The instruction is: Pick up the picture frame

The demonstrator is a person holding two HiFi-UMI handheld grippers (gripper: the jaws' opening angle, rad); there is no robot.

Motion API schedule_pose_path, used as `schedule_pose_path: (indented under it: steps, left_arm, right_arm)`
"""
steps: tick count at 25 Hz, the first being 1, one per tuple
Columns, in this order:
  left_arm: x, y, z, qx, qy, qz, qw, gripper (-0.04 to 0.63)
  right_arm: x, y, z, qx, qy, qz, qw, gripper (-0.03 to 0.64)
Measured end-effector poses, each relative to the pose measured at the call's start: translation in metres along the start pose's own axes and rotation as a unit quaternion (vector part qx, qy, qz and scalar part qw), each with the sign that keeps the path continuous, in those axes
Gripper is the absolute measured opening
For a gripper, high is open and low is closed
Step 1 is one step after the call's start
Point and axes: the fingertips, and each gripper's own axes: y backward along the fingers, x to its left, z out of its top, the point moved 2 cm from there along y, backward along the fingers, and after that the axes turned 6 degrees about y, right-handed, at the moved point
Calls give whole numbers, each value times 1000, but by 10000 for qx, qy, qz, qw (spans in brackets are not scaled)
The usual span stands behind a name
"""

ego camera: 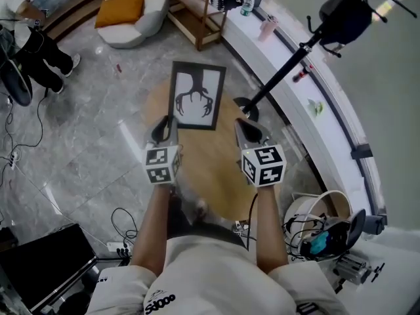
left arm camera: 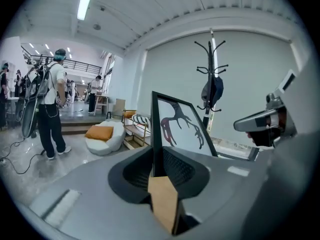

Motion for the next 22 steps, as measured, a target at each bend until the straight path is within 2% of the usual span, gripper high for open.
schedule_pose_path:
  steps: [7,10,22]
  left_arm:
    - [-19,29,69,-642,-304,-217,9972,74]
    - [-23,42,93,-897,-272,-289,9952,74]
    - [-29,96,187,-1815,-419,-225,9822,74]
  right_arm:
    - [0,27,56,-468,195,-40,9987,4]
    - [4,37,75,-666,263,-12,9974,3]
    - [13,84,163,-1534,677,63,9858,3]
